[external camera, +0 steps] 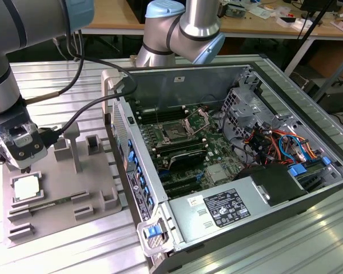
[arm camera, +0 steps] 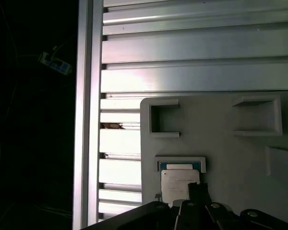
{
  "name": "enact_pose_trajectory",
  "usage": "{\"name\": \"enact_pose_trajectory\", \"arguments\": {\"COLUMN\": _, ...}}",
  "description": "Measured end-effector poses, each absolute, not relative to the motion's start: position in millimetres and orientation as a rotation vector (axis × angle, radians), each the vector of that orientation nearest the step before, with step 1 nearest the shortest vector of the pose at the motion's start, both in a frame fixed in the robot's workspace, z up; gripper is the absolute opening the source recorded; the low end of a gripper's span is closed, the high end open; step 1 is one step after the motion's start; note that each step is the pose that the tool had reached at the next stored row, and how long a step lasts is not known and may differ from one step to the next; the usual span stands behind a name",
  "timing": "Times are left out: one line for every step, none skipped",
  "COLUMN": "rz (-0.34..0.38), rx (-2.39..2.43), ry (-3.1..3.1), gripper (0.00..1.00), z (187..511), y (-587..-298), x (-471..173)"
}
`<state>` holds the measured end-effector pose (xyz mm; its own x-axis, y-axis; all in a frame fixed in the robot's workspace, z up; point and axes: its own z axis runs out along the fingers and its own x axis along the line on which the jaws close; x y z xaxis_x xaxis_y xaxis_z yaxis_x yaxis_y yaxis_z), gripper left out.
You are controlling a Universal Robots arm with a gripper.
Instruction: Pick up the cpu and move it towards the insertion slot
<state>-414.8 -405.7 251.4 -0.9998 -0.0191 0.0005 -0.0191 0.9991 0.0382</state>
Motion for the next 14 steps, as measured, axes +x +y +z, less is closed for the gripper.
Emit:
{"name": "enact_pose_trajectory", "arguments": {"rz": -0.060, "rx": 0.030, "ry": -3.140, "gripper": 0.11, "z": 251.3, "y": -405.7, "x": -414.8}}
{"name": "enact_pose_trajectory", "arguments": {"rz": -0.060, "rx": 0.030, "ry": -3.140, "gripper": 0.11, "z": 251.1, "y": -405.8, "x": -414.8}}
{"name": "enact_pose_trajectory", "arguments": {"rz": -0.060, "rx": 0.030, "ry": -3.140, "gripper": 0.11, "z": 250.7, "y": -405.9, "x": -414.8}}
{"name": "enact_pose_trajectory", "arguments": {"rz": -0.060, "rx": 0.030, "ry": -3.140, "gripper": 0.11, "z": 250.3, "y": -406.0, "x": -414.8}}
{"name": "enact_pose_trajectory", "arguments": {"rz": -0.060, "rx": 0.030, "ry": -3.140, "gripper": 0.11, "z": 249.8, "y": -406.1, "x": -414.9}}
{"name": "enact_pose_trajectory", "arguments": {"rz": -0.060, "rx": 0.030, "ry": -3.140, "gripper": 0.11, "z": 249.2, "y": -406.2, "x": -414.8}}
{"name": "enact_pose_trajectory", "arguments": {"rz": -0.060, "rx": 0.030, "ry": -3.140, "gripper": 0.11, "z": 249.0, "y": -406.2, "x": -414.8}}
{"name": "enact_pose_trajectory", "arguments": {"rz": -0.060, "rx": 0.030, "ry": -3.140, "gripper": 0.11, "z": 248.5, "y": -406.3, "x": -414.8}}
{"name": "enact_pose_trajectory", "arguments": {"rz": -0.060, "rx": 0.030, "ry": -3.140, "gripper": 0.11, "z": 248.3, "y": -406.3, "x": -414.9}}
{"name": "enact_pose_trajectory", "arguments": {"rz": -0.060, "rx": 0.030, "ry": -3.140, "gripper": 0.11, "z": 248.1, "y": -406.3, "x": -414.9}}
{"name": "enact_pose_trajectory", "arguments": {"rz": -0.060, "rx": 0.030, "ry": -3.140, "gripper": 0.11, "z": 247.8, "y": -406.4, "x": -414.8}}
{"name": "enact_pose_trajectory", "arguments": {"rz": -0.060, "rx": 0.030, "ry": -3.140, "gripper": 0.11, "z": 247.5, "y": -406.4, "x": -414.8}}
{"name": "enact_pose_trajectory", "arguments": {"rz": -0.060, "rx": 0.030, "ry": -3.140, "gripper": 0.11, "z": 247.3, "y": -406.5, "x": -414.9}}
{"name": "enact_pose_trajectory", "arguments": {"rz": -0.060, "rx": 0.030, "ry": -3.140, "gripper": 0.11, "z": 246.6, "y": -406.6, "x": -414.9}}
